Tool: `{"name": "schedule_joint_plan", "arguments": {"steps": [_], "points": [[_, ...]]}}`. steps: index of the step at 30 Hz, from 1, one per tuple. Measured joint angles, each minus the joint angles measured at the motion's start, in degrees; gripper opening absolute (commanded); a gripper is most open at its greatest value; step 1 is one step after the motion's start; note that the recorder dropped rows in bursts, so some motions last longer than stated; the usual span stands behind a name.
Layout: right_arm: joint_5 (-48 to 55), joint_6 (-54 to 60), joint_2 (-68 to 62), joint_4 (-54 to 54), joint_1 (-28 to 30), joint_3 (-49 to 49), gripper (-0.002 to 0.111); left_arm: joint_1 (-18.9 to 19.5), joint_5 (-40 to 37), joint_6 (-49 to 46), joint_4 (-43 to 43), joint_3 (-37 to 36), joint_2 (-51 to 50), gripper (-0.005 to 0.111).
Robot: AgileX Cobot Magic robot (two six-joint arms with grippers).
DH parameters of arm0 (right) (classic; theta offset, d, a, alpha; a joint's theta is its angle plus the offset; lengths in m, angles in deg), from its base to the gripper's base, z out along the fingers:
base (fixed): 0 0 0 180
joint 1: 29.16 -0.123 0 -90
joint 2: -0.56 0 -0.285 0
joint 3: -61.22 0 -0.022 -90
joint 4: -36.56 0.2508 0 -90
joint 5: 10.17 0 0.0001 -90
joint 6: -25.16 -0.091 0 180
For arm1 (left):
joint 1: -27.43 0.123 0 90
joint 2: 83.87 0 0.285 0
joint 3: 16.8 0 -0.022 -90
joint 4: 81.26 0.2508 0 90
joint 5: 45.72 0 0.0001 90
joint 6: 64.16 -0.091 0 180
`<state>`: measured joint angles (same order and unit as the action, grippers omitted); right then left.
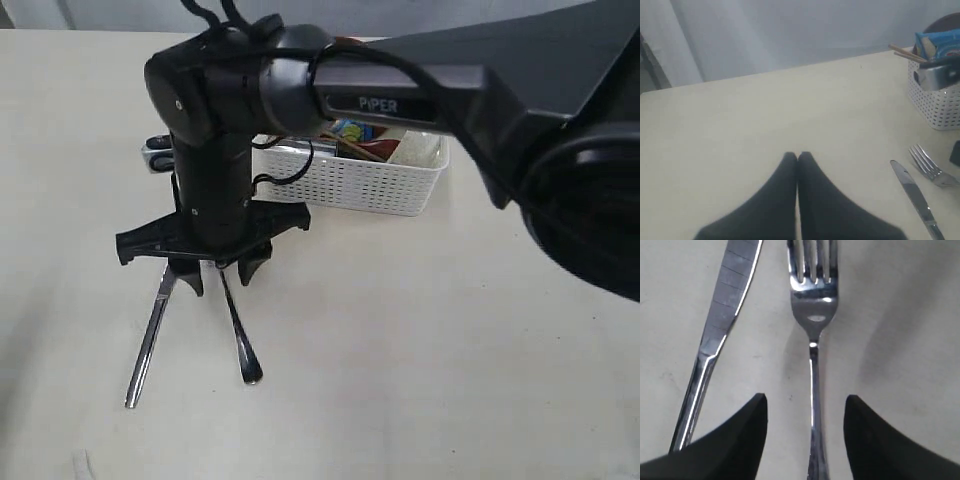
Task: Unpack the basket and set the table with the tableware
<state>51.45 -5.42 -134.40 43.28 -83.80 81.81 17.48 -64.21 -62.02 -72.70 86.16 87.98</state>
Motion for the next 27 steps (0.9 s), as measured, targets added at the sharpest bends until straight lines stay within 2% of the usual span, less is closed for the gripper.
{"name": "schedule_joint_plan", "arguments": {"steps": [6, 7, 11, 14, 19, 27], "points": [[-1.94, 0.66, -2.69, 0.48, -0.36, 0.00, 0.046, 0.00, 0.00, 0.00, 0.00, 0.00, 0.00, 0.000], [-2.07, 0.78, -2.95, 0.48, -0.36, 0.00, 0.043, 0.00, 0.00, 0.00, 0.00, 0.00, 0.00, 0.000], [-2.39, 0.89, -3.02, 0.32, -0.36, 0.00, 0.001, 0.00, 0.00, 0.00, 0.00, 0.00, 0.00, 0.000], [-2.24, 0.56, -3.02, 0.24, -0.36, 0.00, 0.000, 0.00, 0.00, 0.00, 0.00, 0.00, 0.00, 0.000], [-1.96, -6.52, -3.02, 3.13, -0.49, 0.00, 0.000, 0.00, 0.00, 0.00, 0.00, 0.00, 0.00, 0.000], [-6.61, -14.51, -3.02, 7.25, -3.91, 0.00, 0.000, 0.00, 0.00, 0.00, 0.00, 0.00, 0.00, 0.000]]}}
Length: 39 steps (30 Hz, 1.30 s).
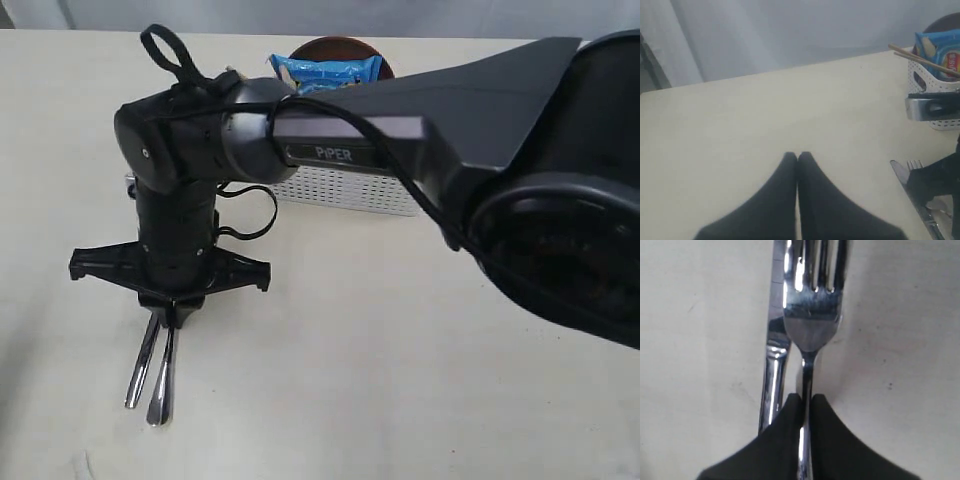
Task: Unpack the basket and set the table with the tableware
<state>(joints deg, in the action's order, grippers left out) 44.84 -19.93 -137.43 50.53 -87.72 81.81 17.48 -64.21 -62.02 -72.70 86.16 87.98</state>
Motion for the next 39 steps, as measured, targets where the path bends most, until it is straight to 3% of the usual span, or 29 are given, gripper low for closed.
{"name": "schedule_joint_plan", "arguments": {"steps": [39], "points": [[1.94, -3.35, 0.00, -4.24, 0.00, 0.00, 0.000, 0.00, 0.00, 0.00, 0.00, 0.00, 0.00, 0.000]]}}
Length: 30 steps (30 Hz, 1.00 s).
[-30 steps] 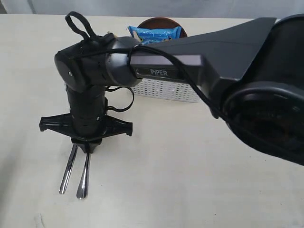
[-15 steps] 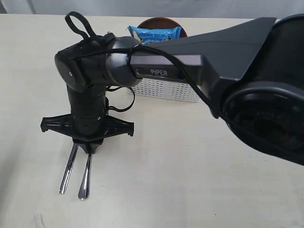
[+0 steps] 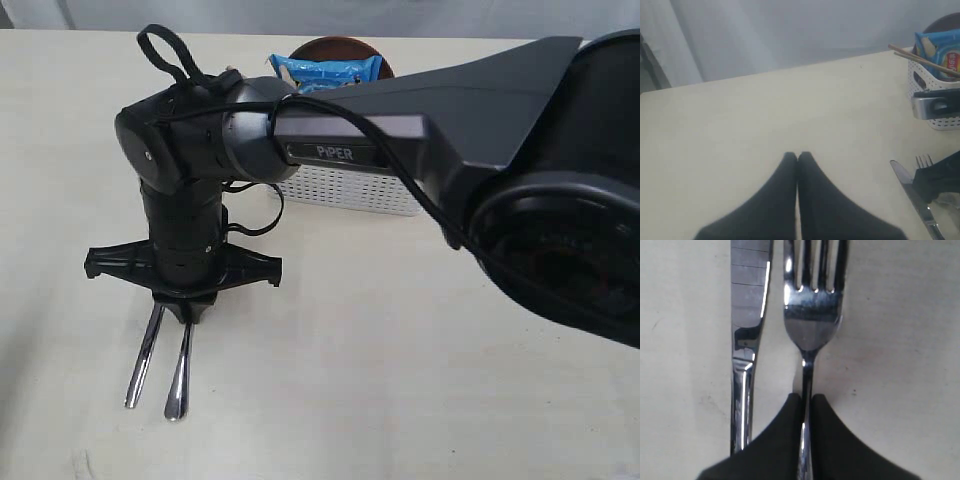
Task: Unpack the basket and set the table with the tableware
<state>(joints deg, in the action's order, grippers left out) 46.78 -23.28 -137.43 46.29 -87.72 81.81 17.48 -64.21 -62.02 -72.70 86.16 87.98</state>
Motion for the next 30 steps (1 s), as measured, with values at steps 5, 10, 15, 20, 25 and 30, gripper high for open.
{"name": "schedule_joint_plan", "arguments": {"steps": [5, 10, 15, 20, 25, 30], "points": [[-0.36, 0.00, 0.00, 0.10, 0.00, 0.00, 0.000, 0.00, 0.00, 0.00, 0.00, 0.00, 0.00, 0.000], [-0.36, -0.12, 0.00, 0.10, 0.10, 0.00, 0.000, 0.00, 0.00, 0.00, 0.00, 0.00, 0.00, 0.000], [-2.32, -1.00, 0.00, 0.38, 0.10, 0.00, 0.000, 0.00, 0.00, 0.00, 0.00, 0.00, 0.00, 0.000], [-3.16, -1.10, 0.00, 1.15, 0.10, 0.00, 0.000, 0.00, 0.00, 0.00, 0.00, 0.00, 0.00, 0.000], [-2.45, -1.52, 0.00, 0.91, 0.10, 0.00, 0.000, 0.00, 0.00, 0.00, 0.00, 0.00, 0.00, 0.000], [-2.58, -2.57, 0.00, 0.91, 0.10, 0.00, 0.000, 0.00, 0.00, 0.00, 0.00, 0.00, 0.00, 0.000]]}}
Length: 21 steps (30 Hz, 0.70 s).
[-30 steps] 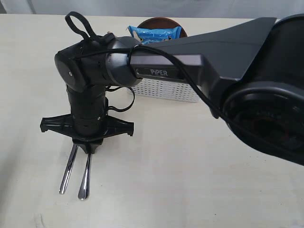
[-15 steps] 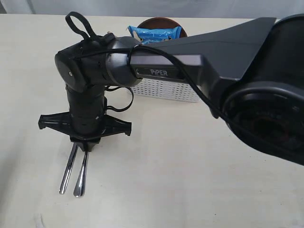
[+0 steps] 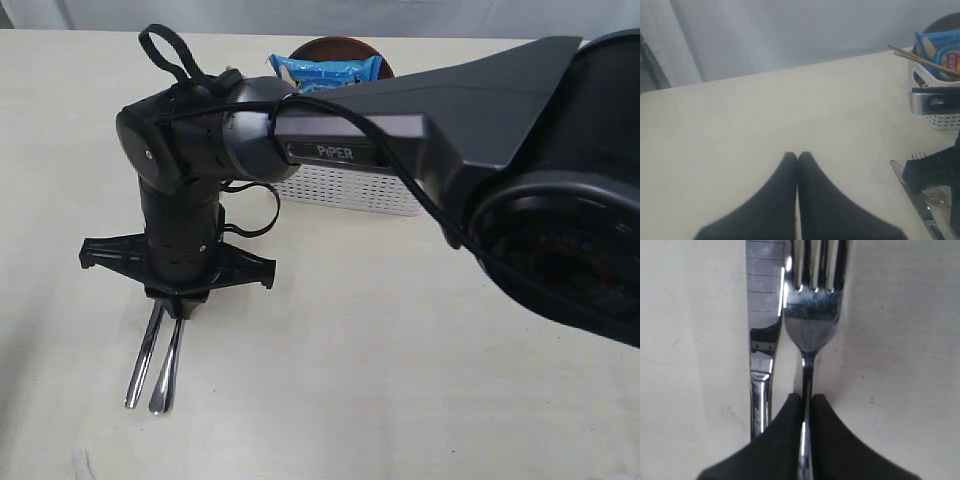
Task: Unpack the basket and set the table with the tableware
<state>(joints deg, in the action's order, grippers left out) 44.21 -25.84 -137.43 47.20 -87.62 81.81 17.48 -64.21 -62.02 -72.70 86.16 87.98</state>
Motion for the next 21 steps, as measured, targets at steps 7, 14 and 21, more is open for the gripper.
{"name": "schedule_joint_plan", "arguments": {"steps": [7, 14, 21], "points": [[0.00, 0.00, 0.00, 0.00, 0.00, 0.00, 0.007, 0.00, 0.00, 0.00, 0.00, 0.00, 0.00, 0.000], [0.26, 0.65, 0.00, -0.20, 0.00, 0.00, 0.046, 0.00, 0.00, 0.00, 0.00, 0.00, 0.00, 0.000], [6.16, 5.44, 0.74, -3.02, 0.99, 2.44, 0.049, 0.00, 0.00, 0.00, 0.00, 0.00, 0.00, 0.000]]}}
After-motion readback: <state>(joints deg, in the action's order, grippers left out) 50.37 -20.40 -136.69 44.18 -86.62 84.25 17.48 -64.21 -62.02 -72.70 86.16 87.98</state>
